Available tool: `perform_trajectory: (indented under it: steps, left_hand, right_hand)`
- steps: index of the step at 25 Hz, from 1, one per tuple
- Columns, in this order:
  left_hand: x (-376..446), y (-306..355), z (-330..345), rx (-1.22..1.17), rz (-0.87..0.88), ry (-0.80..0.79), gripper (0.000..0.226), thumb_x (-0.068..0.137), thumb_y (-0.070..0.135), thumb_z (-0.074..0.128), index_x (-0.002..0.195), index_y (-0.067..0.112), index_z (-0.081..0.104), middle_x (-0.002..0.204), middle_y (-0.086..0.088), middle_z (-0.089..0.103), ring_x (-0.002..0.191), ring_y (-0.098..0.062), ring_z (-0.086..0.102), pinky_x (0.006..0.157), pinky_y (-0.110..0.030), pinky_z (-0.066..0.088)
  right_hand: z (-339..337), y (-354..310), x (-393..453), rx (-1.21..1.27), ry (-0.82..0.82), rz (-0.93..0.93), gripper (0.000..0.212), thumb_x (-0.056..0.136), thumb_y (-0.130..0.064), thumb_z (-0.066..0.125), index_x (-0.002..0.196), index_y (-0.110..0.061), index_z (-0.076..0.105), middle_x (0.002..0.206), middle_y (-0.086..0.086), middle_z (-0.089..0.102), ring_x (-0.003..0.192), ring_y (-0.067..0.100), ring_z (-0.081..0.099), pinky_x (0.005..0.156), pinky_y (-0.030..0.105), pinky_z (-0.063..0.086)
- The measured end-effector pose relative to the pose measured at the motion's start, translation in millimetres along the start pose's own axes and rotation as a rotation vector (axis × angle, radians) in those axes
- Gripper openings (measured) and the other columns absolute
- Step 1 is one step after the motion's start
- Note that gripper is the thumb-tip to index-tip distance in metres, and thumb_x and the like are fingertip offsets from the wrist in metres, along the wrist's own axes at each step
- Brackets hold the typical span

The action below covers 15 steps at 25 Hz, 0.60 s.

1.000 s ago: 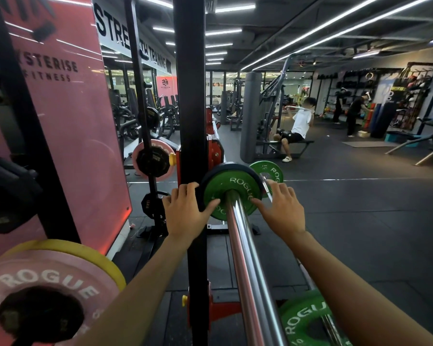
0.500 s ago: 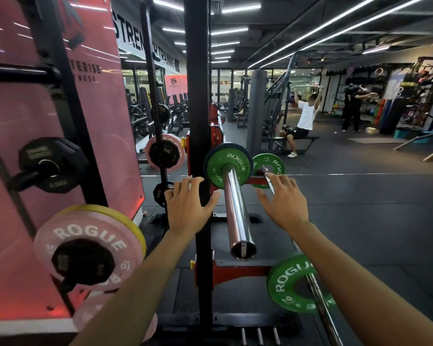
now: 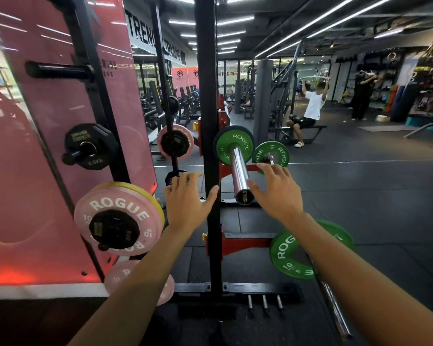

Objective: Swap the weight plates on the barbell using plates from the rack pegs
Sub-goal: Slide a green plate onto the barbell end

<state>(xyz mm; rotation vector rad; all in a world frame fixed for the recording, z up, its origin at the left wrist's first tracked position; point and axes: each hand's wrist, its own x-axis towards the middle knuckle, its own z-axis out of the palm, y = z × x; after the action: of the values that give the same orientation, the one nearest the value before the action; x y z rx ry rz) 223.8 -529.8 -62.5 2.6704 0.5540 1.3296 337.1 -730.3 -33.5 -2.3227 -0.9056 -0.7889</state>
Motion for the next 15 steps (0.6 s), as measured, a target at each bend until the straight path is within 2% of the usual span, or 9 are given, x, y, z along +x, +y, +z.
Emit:
perform_trajectory:
  steps: [4, 7, 12, 15]
  left_hand:
    - [-9, -25, -38, 0.002, -0.015, 0.038, 0.053, 0.087, 0.064, 0.048, 0.121, 0.024, 0.057, 0.114, 0.002, 0.061, 0.106, -0.022, 0.053, 0.085, -0.040, 0.039]
    - [-16, -61, -73, 0.029, -0.041, 0.080, 0.053, 0.086, 0.063, 0.046, 0.119, 0.023, 0.057, 0.115, 0.001, 0.060, 0.105, -0.024, 0.053, 0.086, -0.043, 0.040]
    - [-39, -163, -151, 0.191, -0.153, 0.073, 0.054, 0.085, 0.064, 0.047, 0.122, 0.026, 0.058, 0.119, 0.002, 0.059, 0.111, -0.026, 0.051, 0.090, -0.044, 0.038]
    - [-61, -226, -206, 0.299, -0.212, 0.117, 0.054, 0.083, 0.063, 0.046, 0.118, 0.023, 0.061, 0.115, -0.002, 0.062, 0.106, -0.030, 0.054, 0.086, -0.044, 0.040]
  right_hand:
    - [-8, -44, -4, -0.014, 0.015, -0.084, 0.053, 0.090, -0.053, 0.053, 0.131, -0.018, 0.051, 0.121, 0.007, 0.060, 0.115, 0.031, 0.051, 0.071, 0.040, 0.052]
    - [2, -94, 0, -0.040, 0.019, -0.162, 0.057, 0.090, -0.053, 0.053, 0.132, -0.015, 0.051, 0.121, 0.010, 0.061, 0.113, 0.033, 0.051, 0.083, 0.044, 0.050]
    - [41, -218, -1, 0.009, -0.039, -0.288, 0.062, 0.089, -0.056, 0.050, 0.131, -0.011, 0.052, 0.119, 0.012, 0.061, 0.109, 0.035, 0.052, 0.086, 0.047, 0.047]
    - [68, -303, -9, 0.071, -0.088, -0.361, 0.063, 0.089, -0.058, 0.049, 0.132, -0.012, 0.052, 0.122, 0.012, 0.059, 0.113, 0.036, 0.050, 0.087, 0.047, 0.046]
